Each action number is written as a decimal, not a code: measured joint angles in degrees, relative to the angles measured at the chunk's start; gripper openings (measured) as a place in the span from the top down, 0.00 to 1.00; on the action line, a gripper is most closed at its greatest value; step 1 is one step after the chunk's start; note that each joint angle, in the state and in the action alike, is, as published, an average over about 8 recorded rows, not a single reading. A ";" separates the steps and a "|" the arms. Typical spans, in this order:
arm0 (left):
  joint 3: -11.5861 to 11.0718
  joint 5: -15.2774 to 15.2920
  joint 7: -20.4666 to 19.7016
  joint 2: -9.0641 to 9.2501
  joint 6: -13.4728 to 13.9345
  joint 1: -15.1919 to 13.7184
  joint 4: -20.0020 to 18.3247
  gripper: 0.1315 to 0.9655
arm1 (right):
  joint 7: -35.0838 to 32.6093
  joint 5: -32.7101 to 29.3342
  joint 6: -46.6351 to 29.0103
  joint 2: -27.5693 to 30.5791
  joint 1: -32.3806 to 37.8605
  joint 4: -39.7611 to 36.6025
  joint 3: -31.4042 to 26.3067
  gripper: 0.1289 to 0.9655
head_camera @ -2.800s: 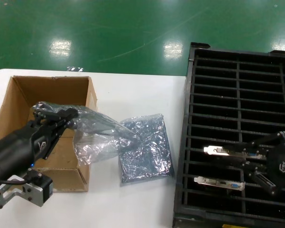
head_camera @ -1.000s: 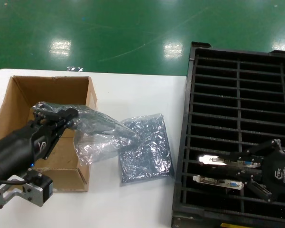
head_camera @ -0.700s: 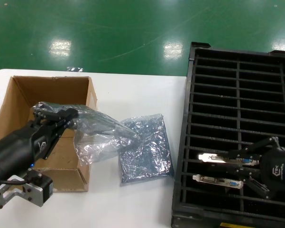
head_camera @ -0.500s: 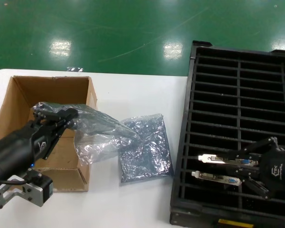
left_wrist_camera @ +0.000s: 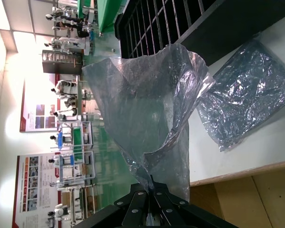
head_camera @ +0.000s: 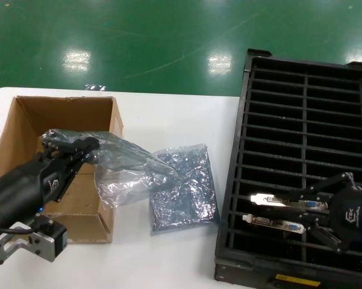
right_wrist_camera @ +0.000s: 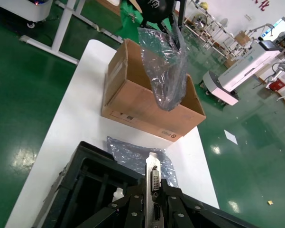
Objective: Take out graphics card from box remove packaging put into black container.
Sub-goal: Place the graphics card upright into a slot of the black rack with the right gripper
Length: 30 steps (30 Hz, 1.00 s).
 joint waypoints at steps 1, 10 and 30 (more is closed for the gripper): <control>0.00 0.00 0.00 0.00 0.00 0.00 0.00 0.99 | 0.05 0.02 0.00 0.02 -0.09 0.04 0.01 0.93; 0.00 0.00 0.00 0.00 0.00 0.00 0.00 0.99 | 0.39 -0.59 -0.24 -0.50 0.93 -1.48 -0.67 0.93; 0.00 0.00 0.00 0.00 0.00 0.00 0.00 0.99 | 1.38 -2.58 -1.05 -3.20 6.33 -6.10 -2.76 0.93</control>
